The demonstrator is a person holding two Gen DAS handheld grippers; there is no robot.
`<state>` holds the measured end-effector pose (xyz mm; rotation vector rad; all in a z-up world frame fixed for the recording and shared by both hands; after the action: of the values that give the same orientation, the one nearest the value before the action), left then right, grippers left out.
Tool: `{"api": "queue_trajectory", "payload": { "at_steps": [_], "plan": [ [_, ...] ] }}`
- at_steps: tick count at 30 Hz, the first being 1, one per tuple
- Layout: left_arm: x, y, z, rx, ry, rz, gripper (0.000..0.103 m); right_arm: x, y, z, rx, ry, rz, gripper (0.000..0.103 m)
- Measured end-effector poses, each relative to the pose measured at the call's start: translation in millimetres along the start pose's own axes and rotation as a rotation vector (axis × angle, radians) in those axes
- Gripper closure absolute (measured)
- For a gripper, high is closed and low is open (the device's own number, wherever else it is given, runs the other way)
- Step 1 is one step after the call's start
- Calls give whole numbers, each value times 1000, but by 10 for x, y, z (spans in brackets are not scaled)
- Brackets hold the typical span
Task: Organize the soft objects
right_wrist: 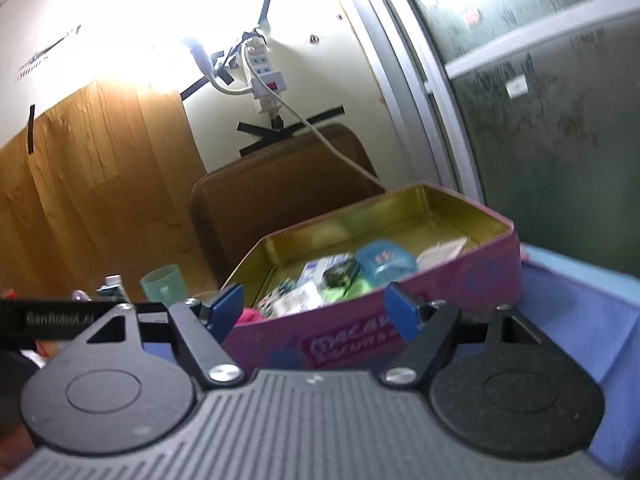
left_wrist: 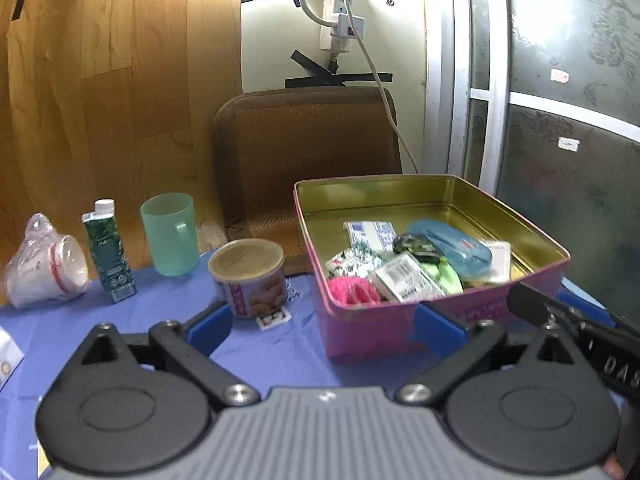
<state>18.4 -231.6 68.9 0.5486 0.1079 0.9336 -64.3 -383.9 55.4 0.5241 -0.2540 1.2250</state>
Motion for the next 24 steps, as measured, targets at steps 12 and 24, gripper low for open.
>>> {"api": "queue_trajectory", "payload": {
  "at_steps": [12,24],
  "plan": [
    [0,289,-337,61,-11,-3,0,152,277,-106,45,-49,36,23],
    [-68,502,-568,78,-22,10,0,245,481,-156,49,-64,80,22]
  ]
}}
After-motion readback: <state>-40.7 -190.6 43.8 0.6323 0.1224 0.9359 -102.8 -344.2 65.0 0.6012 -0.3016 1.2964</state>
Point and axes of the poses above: each gripper's, at about its wrist camera, not at the fingertips, and y roughly against the way its jaws point, x to its left, z to its top, the point moved 3 cm from there along -y, roughly the way its jaws point, and after that the axes turned 9 degrees about -y, right-handed, at the moved point
